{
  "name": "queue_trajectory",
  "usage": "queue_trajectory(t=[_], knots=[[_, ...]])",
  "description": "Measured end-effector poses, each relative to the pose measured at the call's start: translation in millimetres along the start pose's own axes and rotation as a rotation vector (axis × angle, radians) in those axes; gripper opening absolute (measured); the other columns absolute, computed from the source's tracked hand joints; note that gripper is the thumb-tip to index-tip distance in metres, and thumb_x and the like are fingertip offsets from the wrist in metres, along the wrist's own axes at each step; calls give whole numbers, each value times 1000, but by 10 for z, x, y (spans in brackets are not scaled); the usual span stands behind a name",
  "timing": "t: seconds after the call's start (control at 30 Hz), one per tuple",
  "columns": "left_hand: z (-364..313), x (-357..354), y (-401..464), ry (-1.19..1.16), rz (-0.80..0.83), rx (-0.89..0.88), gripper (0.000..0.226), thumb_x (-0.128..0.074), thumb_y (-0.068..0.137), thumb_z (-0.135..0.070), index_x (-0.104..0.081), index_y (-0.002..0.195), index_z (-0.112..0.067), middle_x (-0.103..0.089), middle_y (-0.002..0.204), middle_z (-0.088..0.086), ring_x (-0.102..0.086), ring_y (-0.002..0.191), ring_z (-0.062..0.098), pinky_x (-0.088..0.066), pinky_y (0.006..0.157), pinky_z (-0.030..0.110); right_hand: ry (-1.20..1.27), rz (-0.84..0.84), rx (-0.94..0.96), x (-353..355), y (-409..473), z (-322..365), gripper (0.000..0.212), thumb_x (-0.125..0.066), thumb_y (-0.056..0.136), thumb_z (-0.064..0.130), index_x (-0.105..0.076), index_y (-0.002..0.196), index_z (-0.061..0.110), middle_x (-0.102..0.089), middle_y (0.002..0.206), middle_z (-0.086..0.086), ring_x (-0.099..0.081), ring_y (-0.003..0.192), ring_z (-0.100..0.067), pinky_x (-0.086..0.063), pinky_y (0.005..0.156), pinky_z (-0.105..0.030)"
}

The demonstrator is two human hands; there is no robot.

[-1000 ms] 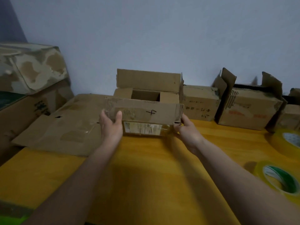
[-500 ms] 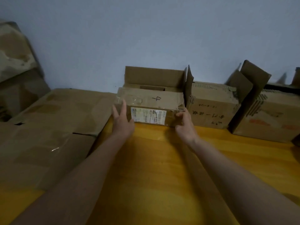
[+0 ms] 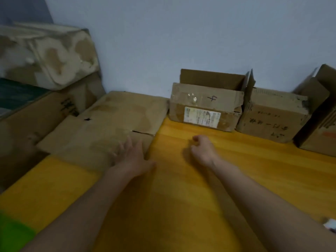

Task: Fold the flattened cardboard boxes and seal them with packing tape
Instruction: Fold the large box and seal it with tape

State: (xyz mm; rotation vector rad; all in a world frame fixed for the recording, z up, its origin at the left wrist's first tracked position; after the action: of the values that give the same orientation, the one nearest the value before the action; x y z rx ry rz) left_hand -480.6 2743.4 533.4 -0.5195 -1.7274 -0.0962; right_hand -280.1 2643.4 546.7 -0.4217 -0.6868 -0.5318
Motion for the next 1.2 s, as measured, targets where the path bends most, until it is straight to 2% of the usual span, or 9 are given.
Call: queue_trajectory(t=[0.2,0.3,0.47,0.57,0.73,0.9,1.03,1.13,1.2], knots=[[696,-130,-693,94,72,38,97,-42,87,-71,5,154,-20,13,161,10,8,149,29,-6,120,51,586,276,-180,-1076,-569,596,3,-55,89,1,-53,90,3,-52,77,-13,-51,69,-25,-43,63,-35],[837,-155,-922,70,116,-23,95,-42,89,-68,6,155,-19,13,162,3,10,149,23,-6,121,45,651,232,-239,-1338,-745,764,18,-55,88,2,-48,71,6,-52,73,-10,-49,65,-26,-41,59,-33],[1000,53,-1186,-88,34,-52,86,-60,87,-56,-16,153,-23,-21,158,-1,-19,145,20,-24,118,37,638,235,-248,-1474,-927,1022,4,-55,92,4,-54,91,8,-55,81,-6,-51,66,-16,-47,50,-23],[1084,278,-1281,-141,-92,-83,78,-65,83,-54,-30,147,-27,-36,146,-5,-33,134,16,-35,110,35,776,308,-208,-1485,-1019,1073,24,-46,94,-5,-51,113,7,-57,90,-8,-57,76,-21,-54,50,-29],[931,473,-1355,-50,62,-213,101,-70,69,-68,-21,151,-35,-9,158,-9,-8,145,20,-24,116,46,910,476,-200,-1256,-1200,986,26,-51,95,-1,-52,120,7,-64,95,-15,-68,75,-29,-60,53,-38],[537,692,-1475,-258,91,-249,45,-56,82,-67,-63,102,-27,-64,119,2,-59,103,19,-49,88,36,584,566,-105,-821,-1448,621,23,-56,90,0,-59,113,3,-65,91,-14,-65,73,-20,-56,57,-27],[199,532,-1433,-179,45,-281,79,-50,86,-67,-29,150,-27,-25,157,2,-24,143,27,-25,116,45,681,607,-70,-478,-1825,457,30,-64,74,4,-61,104,5,-65,86,-9,-65,66,-14,-51,49,-22],[-114,305,-1464,-188,87,-274,93,-44,84,-73,-4,155,-28,-2,163,3,-1,149,30,-10,120,50,810,464,-73,-183,-1981,184,45,-66,53,9,-61,97,5,-60,87,-15,-58,71,-22,-47,56,-29],[-368,216,-1537,-207,71,-300,93,-44,85,-72,-1,155,-27,-1,163,5,0,149,30,-9,120,50,933,318,-59,114,-2046,10,22,-63,55,-1,-58,75,9,-56,77,-14,-55,64,-22,-46,50,-28]])
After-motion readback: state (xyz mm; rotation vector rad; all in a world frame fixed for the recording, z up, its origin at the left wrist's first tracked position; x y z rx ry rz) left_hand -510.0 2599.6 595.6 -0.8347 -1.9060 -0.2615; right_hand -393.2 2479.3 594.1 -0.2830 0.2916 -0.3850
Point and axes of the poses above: each hand's wrist, its own y-axis towards the middle knuckle, its own x-axis out of the back of the hand, z = x × y, the point moved 7 cm from there along y, towards the middle knuckle
